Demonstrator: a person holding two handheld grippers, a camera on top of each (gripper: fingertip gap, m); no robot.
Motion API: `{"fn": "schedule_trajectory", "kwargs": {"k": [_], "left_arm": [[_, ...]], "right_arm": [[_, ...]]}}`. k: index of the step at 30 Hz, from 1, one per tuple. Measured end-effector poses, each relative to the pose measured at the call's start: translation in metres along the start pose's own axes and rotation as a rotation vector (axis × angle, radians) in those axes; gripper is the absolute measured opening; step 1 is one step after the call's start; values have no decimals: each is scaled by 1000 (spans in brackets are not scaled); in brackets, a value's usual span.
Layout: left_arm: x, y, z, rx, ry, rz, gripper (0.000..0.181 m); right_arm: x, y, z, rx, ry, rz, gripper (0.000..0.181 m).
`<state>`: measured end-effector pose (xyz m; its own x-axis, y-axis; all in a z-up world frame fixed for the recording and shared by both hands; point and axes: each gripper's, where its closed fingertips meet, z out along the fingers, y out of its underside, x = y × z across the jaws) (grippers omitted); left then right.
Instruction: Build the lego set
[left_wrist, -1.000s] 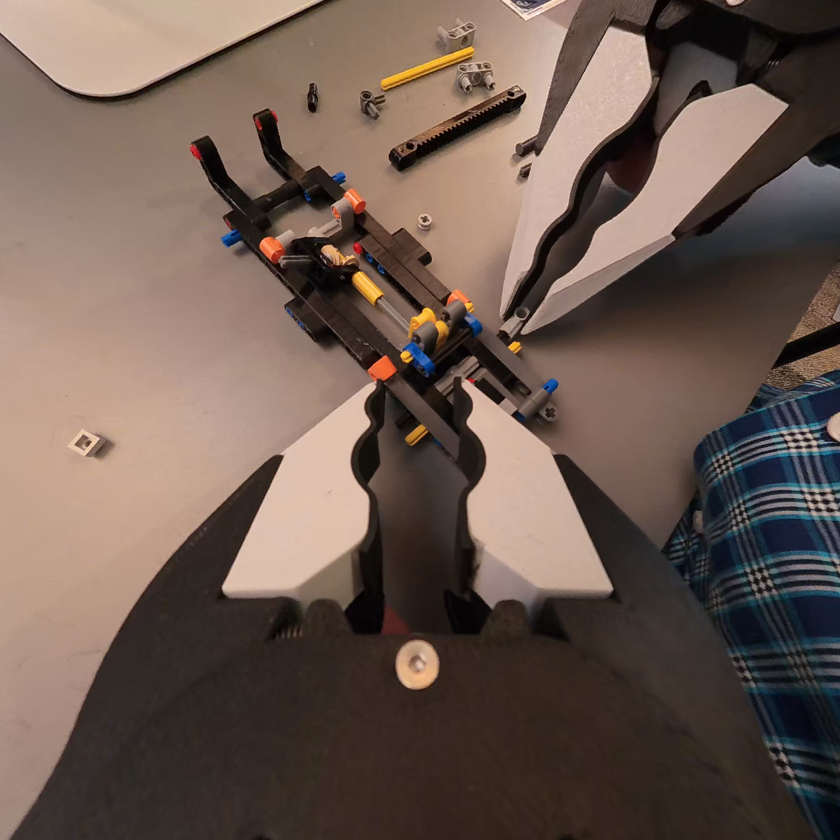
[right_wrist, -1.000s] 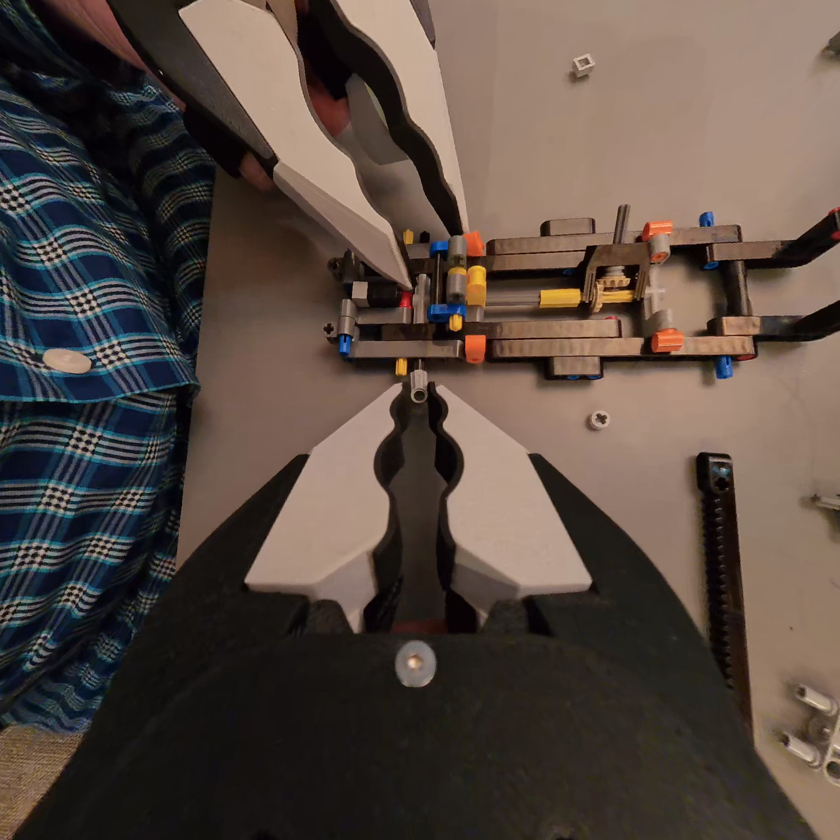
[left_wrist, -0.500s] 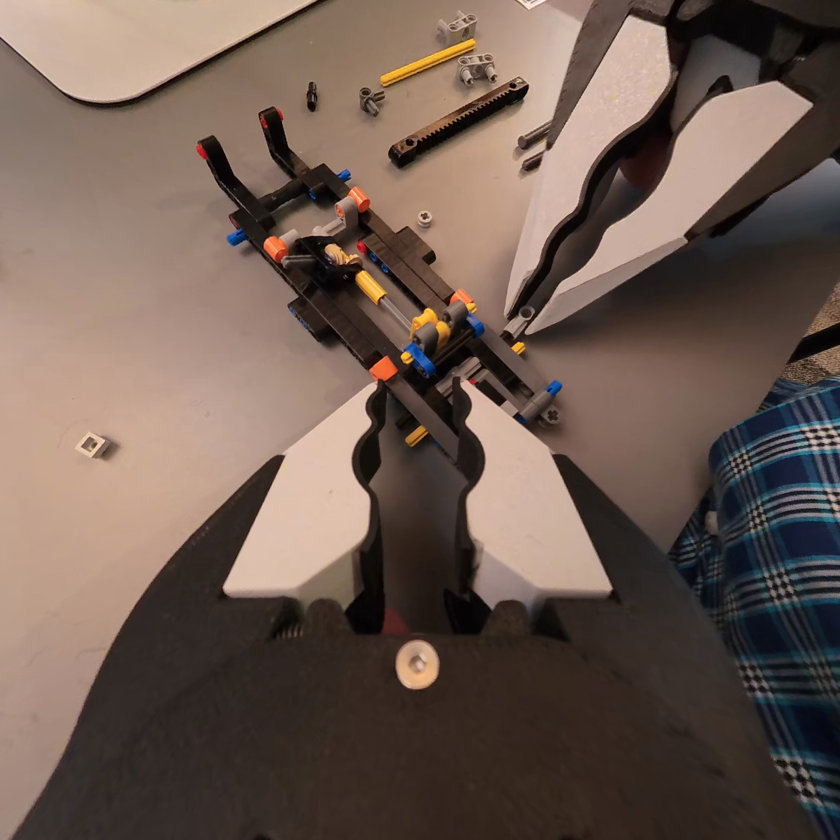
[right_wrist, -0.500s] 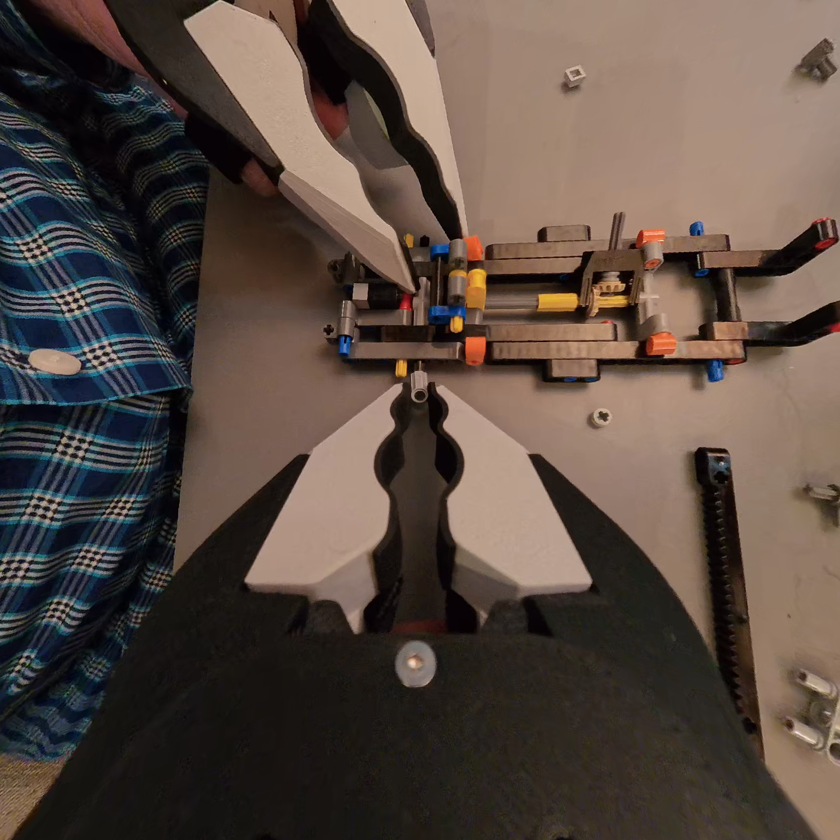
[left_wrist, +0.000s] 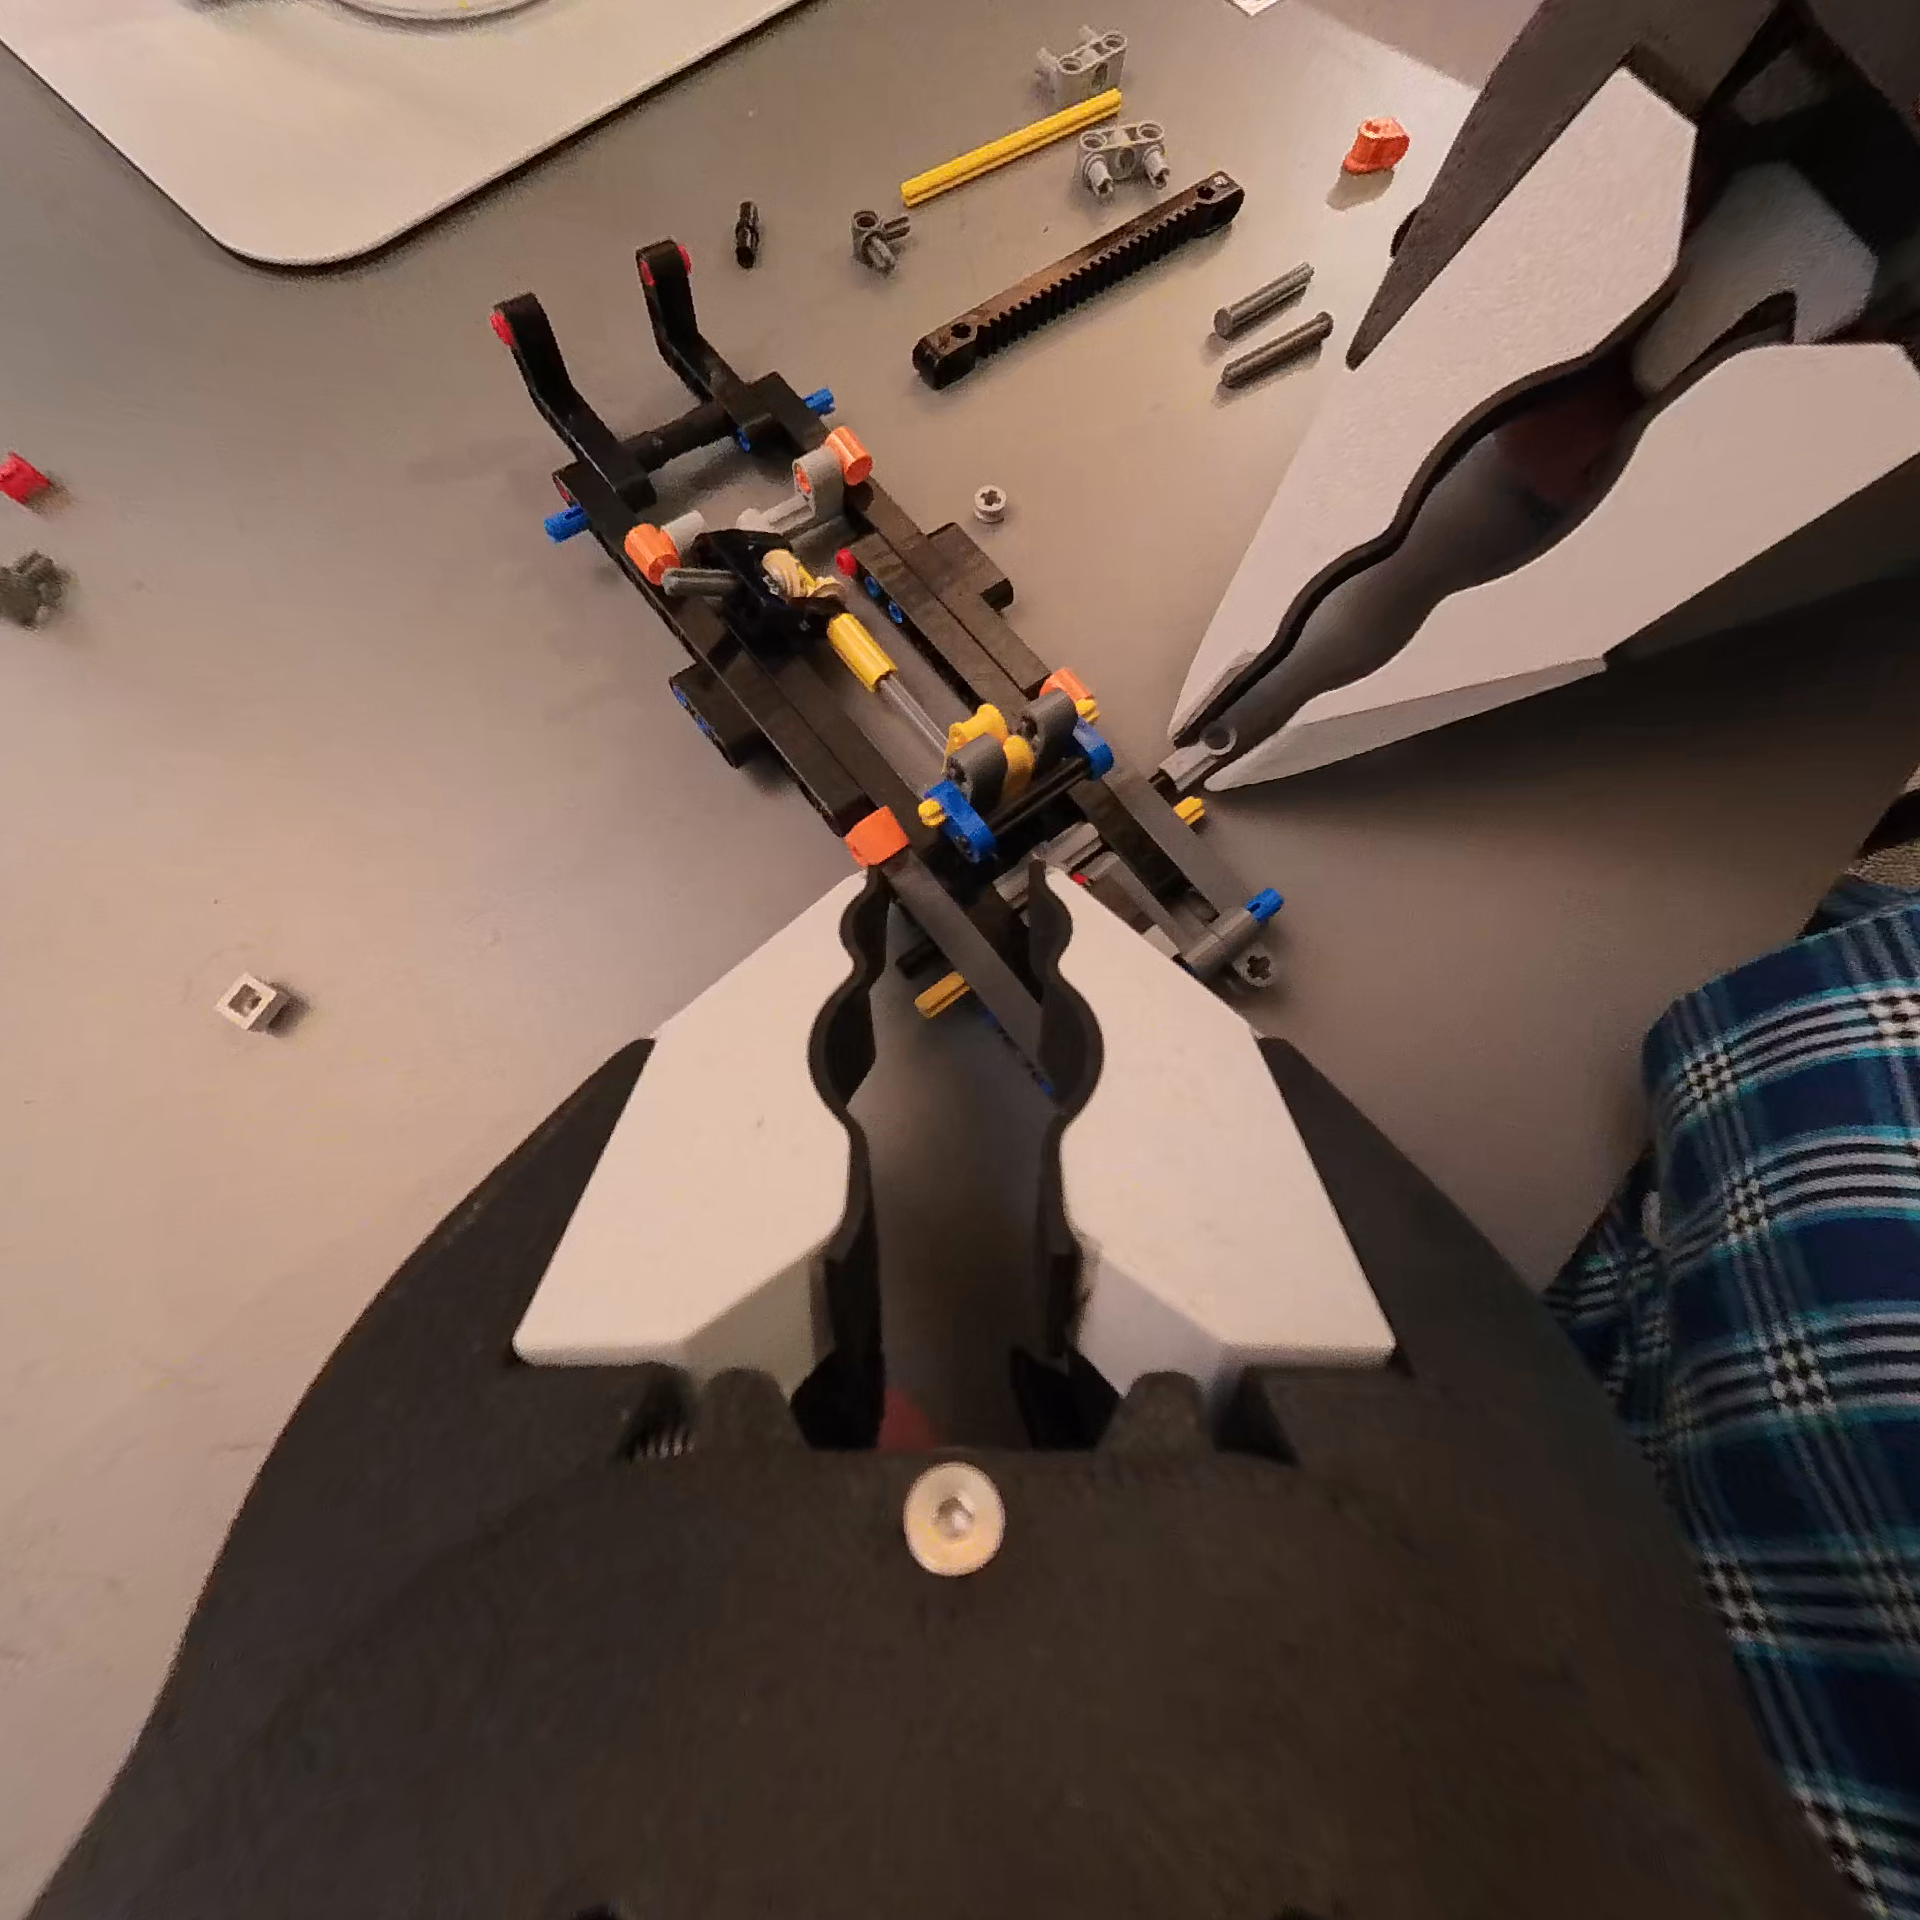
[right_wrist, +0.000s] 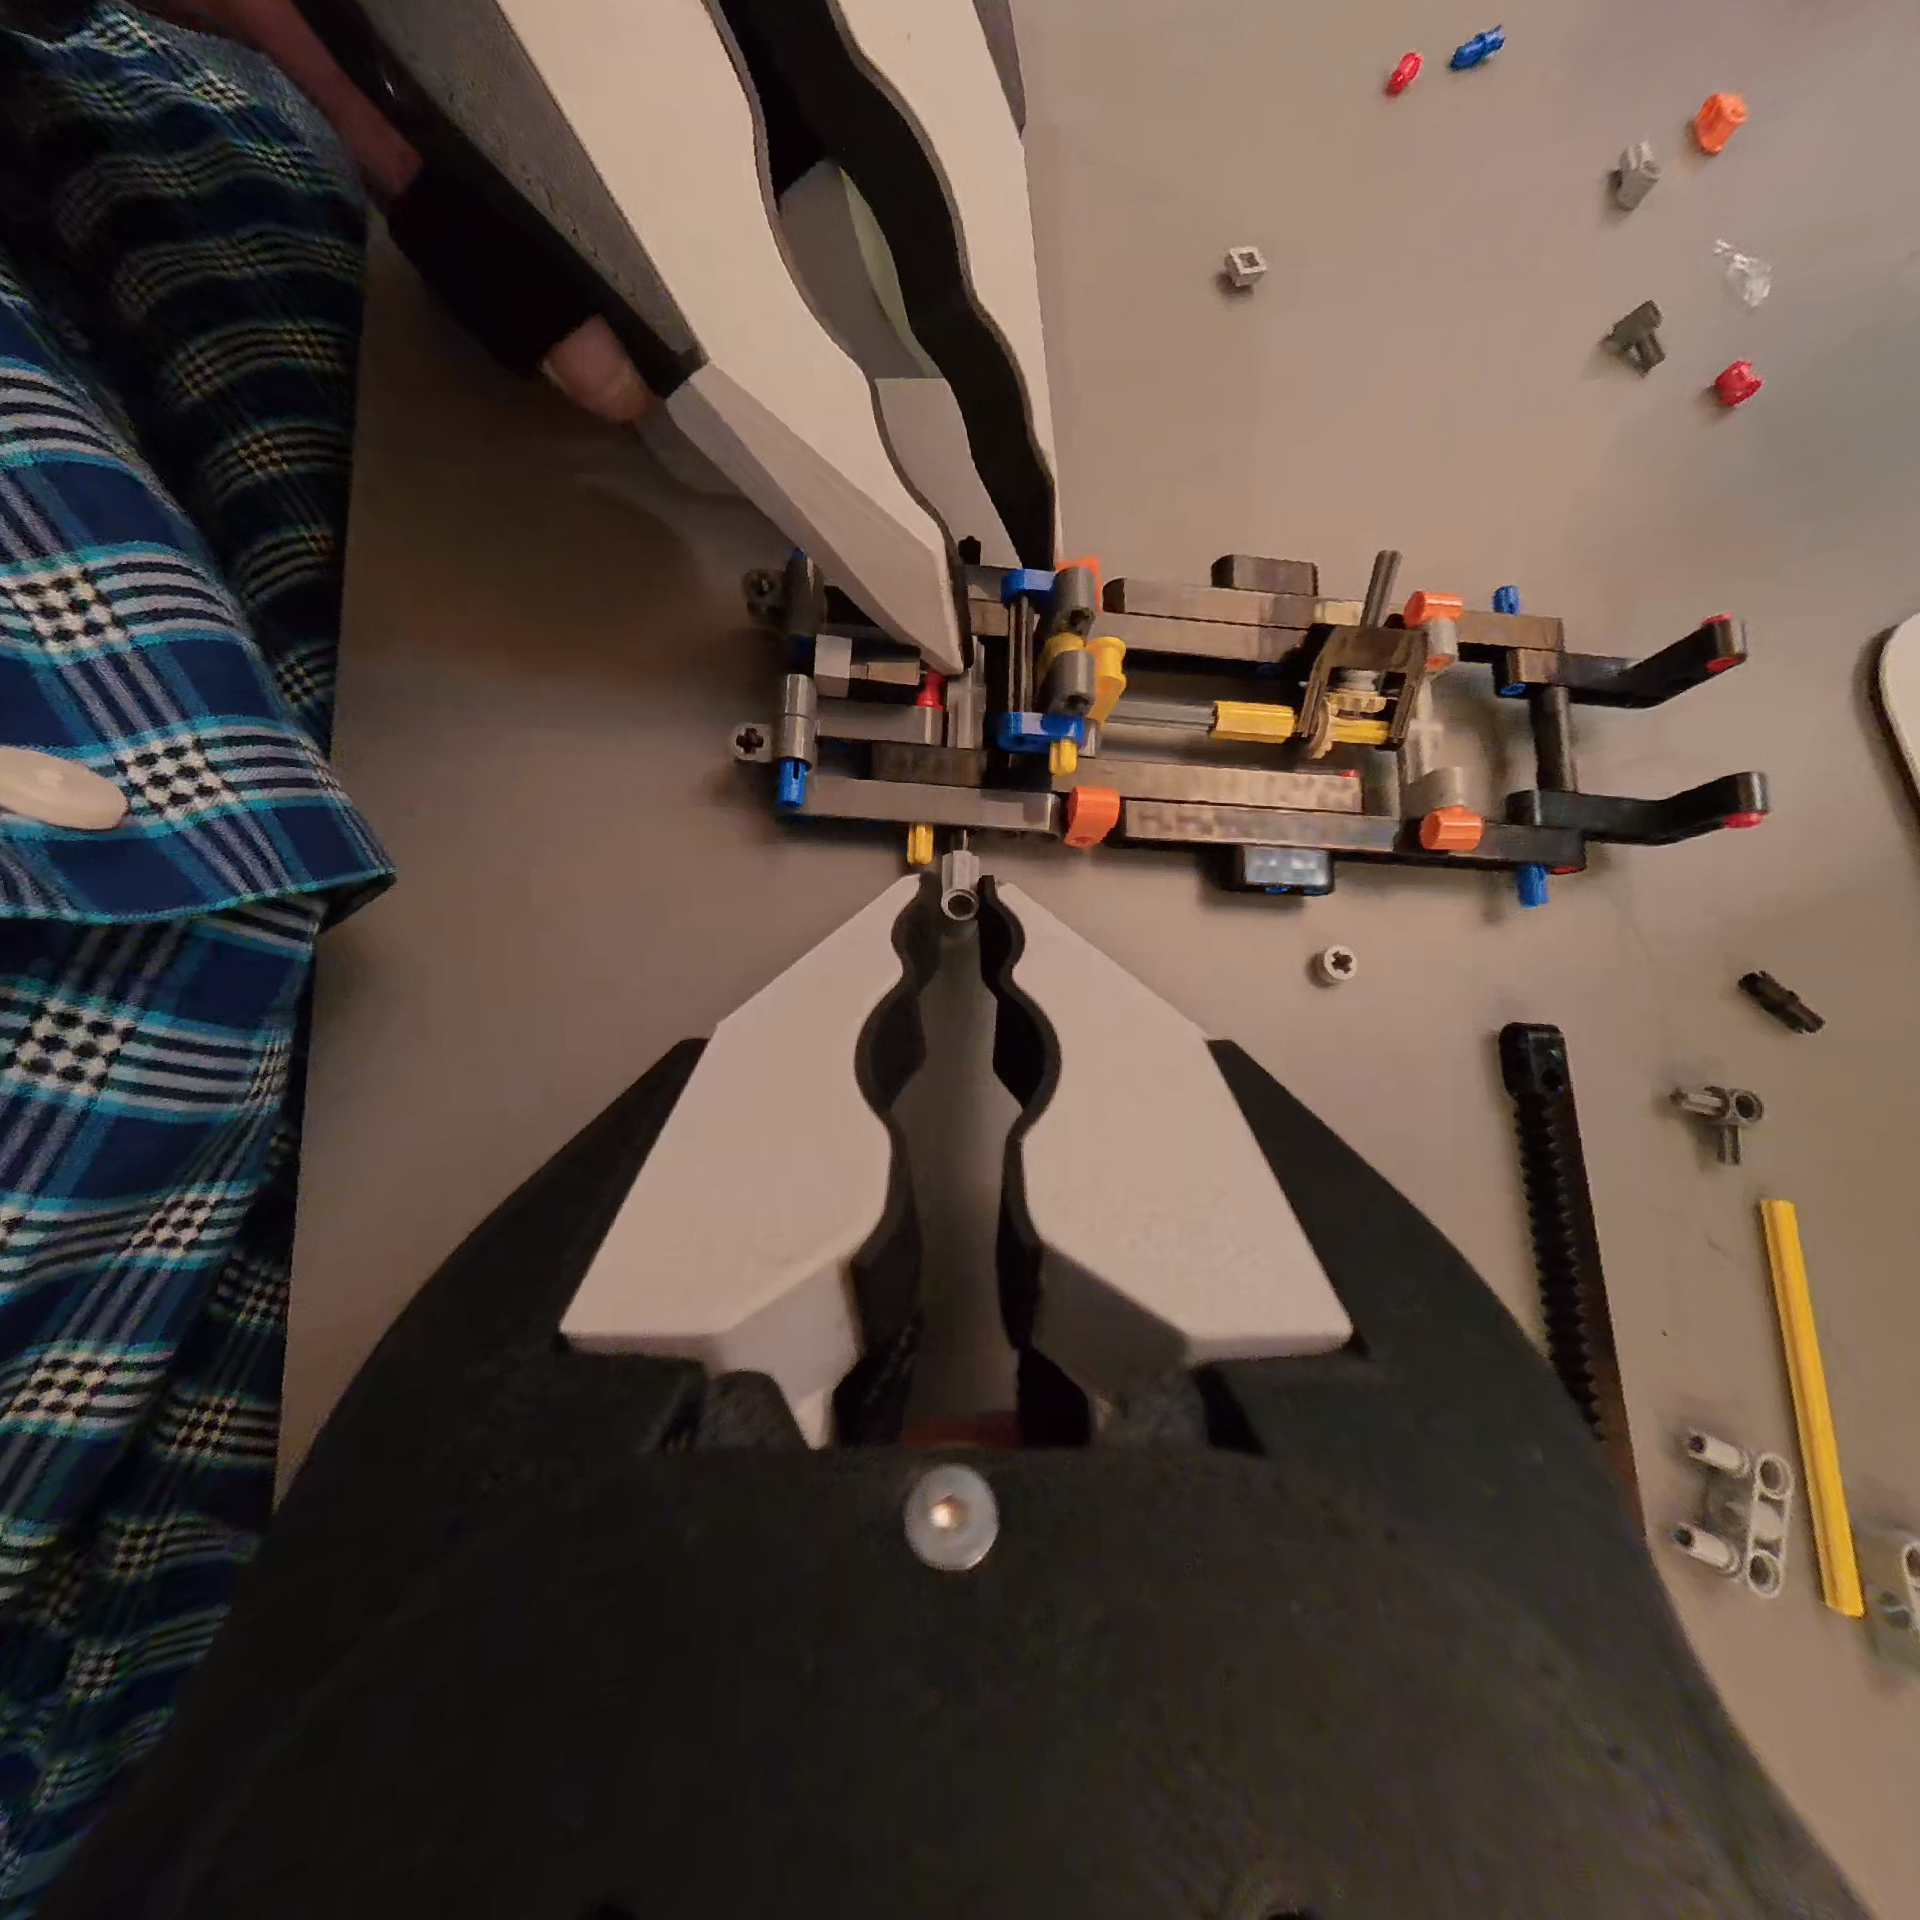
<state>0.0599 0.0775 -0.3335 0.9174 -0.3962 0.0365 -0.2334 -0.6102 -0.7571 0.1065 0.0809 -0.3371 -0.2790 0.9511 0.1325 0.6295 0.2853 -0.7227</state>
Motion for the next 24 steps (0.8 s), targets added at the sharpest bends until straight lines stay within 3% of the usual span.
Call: {"fn": "schedule_trajectory", "kwargs": {"k": [24], "left_arm": [[-2,4,0,-12,43,-134,25]], "right_arm": [[2,-3,6,25,24,-139,4]]}}
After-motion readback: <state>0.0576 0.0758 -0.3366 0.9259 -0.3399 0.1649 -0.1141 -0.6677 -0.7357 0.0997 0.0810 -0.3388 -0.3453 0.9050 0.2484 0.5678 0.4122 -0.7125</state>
